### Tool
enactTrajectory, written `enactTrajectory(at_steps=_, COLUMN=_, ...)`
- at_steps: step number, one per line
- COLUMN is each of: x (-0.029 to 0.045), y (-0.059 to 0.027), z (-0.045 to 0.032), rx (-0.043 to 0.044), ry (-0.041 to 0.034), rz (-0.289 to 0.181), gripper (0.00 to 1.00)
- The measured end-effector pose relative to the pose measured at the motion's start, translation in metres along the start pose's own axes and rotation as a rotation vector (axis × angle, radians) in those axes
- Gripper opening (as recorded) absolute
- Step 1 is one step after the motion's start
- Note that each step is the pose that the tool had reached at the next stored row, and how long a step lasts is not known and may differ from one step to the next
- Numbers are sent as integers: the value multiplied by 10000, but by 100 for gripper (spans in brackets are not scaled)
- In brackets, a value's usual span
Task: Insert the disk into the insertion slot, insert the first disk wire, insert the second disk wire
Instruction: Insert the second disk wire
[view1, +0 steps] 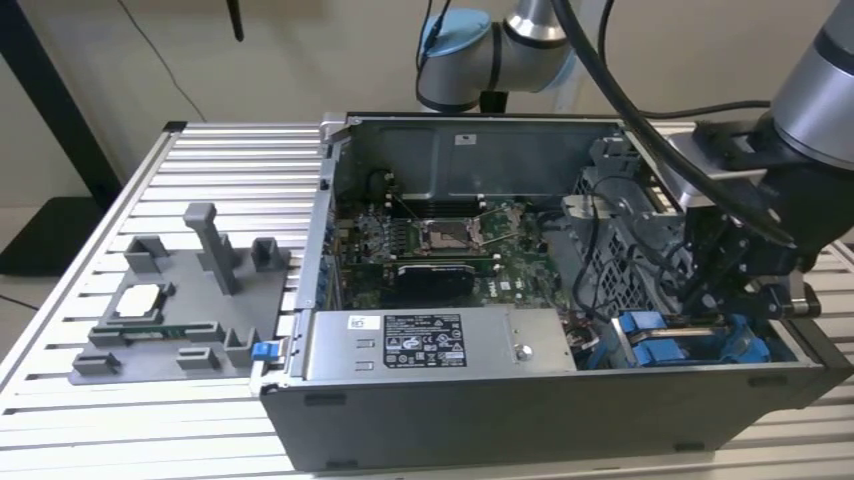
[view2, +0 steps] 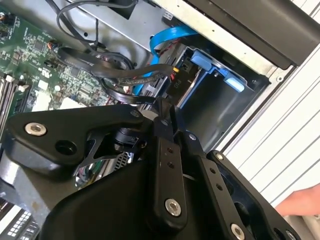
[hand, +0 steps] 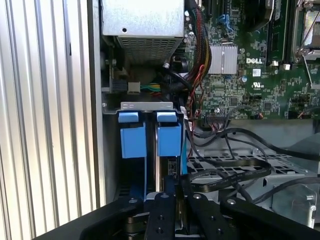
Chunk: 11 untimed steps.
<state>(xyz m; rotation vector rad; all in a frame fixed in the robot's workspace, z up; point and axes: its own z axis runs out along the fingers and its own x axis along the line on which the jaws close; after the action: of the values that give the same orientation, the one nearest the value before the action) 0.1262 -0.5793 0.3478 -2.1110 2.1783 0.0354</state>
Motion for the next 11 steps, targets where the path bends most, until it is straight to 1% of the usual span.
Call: enactTrajectory(at_steps=11, x=4, y=-5, z=41, rx=0, ry=0, rz=1, gripper=0)
